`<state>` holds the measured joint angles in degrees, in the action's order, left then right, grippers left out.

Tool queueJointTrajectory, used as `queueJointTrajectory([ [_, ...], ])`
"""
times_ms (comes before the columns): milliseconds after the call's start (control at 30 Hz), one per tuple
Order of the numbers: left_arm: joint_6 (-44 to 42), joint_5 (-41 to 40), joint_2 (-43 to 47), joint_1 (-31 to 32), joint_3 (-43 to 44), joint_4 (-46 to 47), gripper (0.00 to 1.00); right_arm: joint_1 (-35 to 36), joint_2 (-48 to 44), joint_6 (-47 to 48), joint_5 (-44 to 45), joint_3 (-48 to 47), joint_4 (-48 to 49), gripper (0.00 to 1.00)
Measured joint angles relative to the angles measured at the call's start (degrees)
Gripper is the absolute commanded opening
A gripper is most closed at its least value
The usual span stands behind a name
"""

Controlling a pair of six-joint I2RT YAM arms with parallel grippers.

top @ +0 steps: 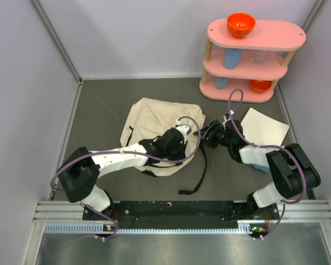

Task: Pack the student bag
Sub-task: Zip the student bag at the center of the board.

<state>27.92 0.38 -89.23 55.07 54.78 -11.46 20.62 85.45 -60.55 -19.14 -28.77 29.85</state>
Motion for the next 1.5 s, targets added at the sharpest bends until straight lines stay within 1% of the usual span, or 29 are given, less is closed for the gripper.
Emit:
queueJointTrajectory([
  [67,0.0,0.3,2.0,0.0,-1.4,0.7,0.0,0.0,0.0,0.0,0.0,-0.1,-0.7,0.42],
  [100,0.0,0.6,3.2,0.0,-2.0,0.7,0.0,0.0,0.1,0.0,0.0,-0.2,-0.8,0.31],
  [167,0.0,1.2,5.6,0.0,-2.9,0.7,0.0,0.0,0.5,0.0,0.0,-0.2,-0.8,0.21],
  [200,0.1,1.4,7.0,0.0,-3.5,0.8,0.0,-0.1,1.1,-0.2,-0.1,-0.2,-0.7,0.1],
  [267,0.3,1.7,9.7,0.0,-4.9,1.1,0.0,-0.3,2.5,-0.7,-0.3,-0.5,-0.5,0.0],
  [433,1.1,3.1,15.9,0.5,-8.1,-0.1,0.0,-0.5,5.8,-2.3,-1.4,-1.2,1.3,0.0],
  [600,2.2,3.1,18.2,0.4,-10.5,-0.4,0.0,-0.6,6.2,-2.5,-2.6,-2.2,1.8,0.0],
  [700,3.3,2.6,20.5,0.4,-12.4,-0.6,0.0,-1.1,6.2,-1.9,-3.3,-2.9,0.3,0.0],
  [800,4.2,1.6,24.1,0.4,-15.1,-0.7,0.0,-1.9,6.2,-1.1,-4.8,-4.0,-1.6,0.0],
  [1000,5.2,-1.3,29.3,0.5,-17.8,-2.3,0.0,-3.4,8.5,-1.0,-7.5,-6.4,-2.0,0.0],
  [1100,5.4,-3.9,33.4,0.5,-19.1,-5.0,0.0,-3.6,9.2,-0.8,-7.9,-7.5,-2.7,0.0],
  [1133,5.4,-4.6,34.4,0.5,-19.3,-5.8,0.0,-3.7,9.4,-0.6,-8.0,-7.9,-2.9,0.08],
  [1167,5.4,-5.6,35.5,0.5,-19.6,-6.8,0.0,-3.9,9.7,-0.4,-8.3,-8.5,-3.0,0.22],
  [1200,5.4,-6.3,36.3,0.5,-19.6,-7.4,0.0,-4.0,9.9,-0.2,-8.8,-8.9,-3.0,0.43],
  [1233,5.4,-6.7,36.7,0.5,-19.6,-7.5,0.0,-4.2,9.9,-0.1,-9.0,-9.2,-2.9,0.49],
  [1267,5.4,-7.3,37.0,0.5,-19.6,-7.6,0.0,-4.3,9.7,0.0,-9.0,-9.2,-2.5,0.61],
  [1333,5.4,-7.8,36.7,0.5,-19.6,-7.4,0.0,-4.8,7.7,1.2,-8.5,-9.0,-4.3,0.66],
  [1367,5.4,-7.8,36.2,0.5,-19.5,-7.3,0.0,-4.9,6.6,1.4,-8.0,-8.8,-5.1,0.71],
  [1400,5.4,-7.7,35.6,0.5,-19.1,-7.4,0.0,-5.1,3.9,2.3,-6.8,-8.2,-7.7,0.74],
  [1500,5.4,-7.3,31.9,0.5,-16.8,-7.1,0.0,-5.2,-9.3,4.5,-2.6,-4.4,-16.6,0.74],
])
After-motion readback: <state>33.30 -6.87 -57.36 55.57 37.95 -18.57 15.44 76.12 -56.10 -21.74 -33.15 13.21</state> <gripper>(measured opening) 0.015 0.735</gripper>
